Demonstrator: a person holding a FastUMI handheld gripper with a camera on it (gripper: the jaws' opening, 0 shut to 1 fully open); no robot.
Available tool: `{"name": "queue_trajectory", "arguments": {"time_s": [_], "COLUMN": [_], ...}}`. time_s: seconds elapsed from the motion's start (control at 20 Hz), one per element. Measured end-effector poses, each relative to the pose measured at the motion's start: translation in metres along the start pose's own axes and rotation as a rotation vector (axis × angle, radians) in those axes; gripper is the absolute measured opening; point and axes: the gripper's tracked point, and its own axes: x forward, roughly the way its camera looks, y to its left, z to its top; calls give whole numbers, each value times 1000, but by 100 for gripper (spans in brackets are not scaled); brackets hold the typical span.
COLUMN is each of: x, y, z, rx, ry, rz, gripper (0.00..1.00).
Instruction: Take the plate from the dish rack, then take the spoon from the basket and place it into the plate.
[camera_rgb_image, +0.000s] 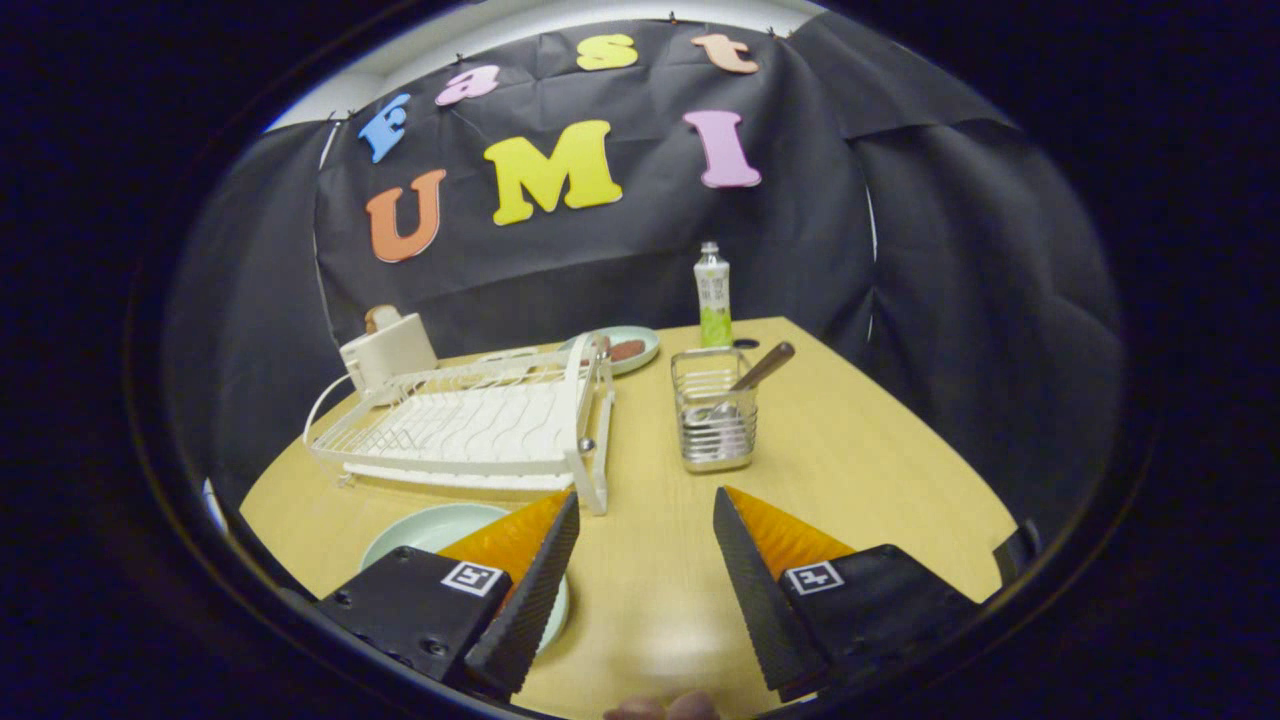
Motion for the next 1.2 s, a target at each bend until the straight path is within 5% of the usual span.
{"name": "queue_trajectory", "arguments": {"time_s": [0.2, 0.8, 1.0, 1.2], "x": [10, 113, 125, 130], "y": [-27, -54, -51, -48], "z": [22, 52, 54, 59], "rx": [26, 144, 162, 151], "ry": [-81, -103, -96, -103], "rz": [-45, -40, -31, -31], "gripper": [100, 99, 85, 59]}}
